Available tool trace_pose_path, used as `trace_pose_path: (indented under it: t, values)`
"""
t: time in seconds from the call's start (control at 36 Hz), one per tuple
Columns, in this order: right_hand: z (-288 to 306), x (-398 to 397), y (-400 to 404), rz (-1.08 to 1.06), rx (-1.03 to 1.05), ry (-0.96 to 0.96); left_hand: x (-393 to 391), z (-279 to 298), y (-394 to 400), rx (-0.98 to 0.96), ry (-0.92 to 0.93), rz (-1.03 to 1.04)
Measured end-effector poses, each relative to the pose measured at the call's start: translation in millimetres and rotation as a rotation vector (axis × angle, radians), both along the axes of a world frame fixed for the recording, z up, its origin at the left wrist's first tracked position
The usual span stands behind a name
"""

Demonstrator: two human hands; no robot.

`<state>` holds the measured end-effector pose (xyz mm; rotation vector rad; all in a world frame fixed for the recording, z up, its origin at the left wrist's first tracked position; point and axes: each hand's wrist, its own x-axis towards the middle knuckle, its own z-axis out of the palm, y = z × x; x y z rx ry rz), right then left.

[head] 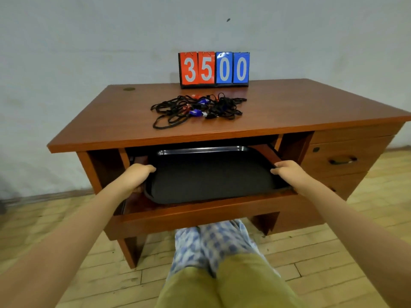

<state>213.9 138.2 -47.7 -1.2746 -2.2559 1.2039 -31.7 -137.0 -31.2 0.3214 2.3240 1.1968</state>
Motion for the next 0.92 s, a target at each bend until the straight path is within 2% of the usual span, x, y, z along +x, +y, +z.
trace_pose_path:
  t: [0.17, 0.28, 0.44, 0.58, 0.69, 0.83, 0.92]
  values:
    - [13, 29, 5, 0.046, 0.026, 0.022, 31, 0, -3, 0.101, -0.012, 0.022]
    - [22, 48, 9, 0.062, 0.062, 0.093, 52, -4, -3, 0.295, -0.152, 0.067]
    - [33, 66, 14, 0.081, 0.024, 0.138, 76, 11, 2, 0.472, -0.268, 0.086]
    - [37, 70, 18, 0.056, -0.080, 0.219, 81, 26, 0, 0.518, -0.196, 0.101]
    - [42, 69, 18, -0.054, -0.169, 0.338, 85, 37, 3, 0.532, -0.107, 0.108]
    - [59, 58, 20, -0.171, -0.292, 0.477, 83, 47, 10, 0.588, -0.091, 0.139]
    - [74, 38, 23, -0.220, -0.311, 0.624, 77, 51, 17, 0.678, -0.087, 0.177]
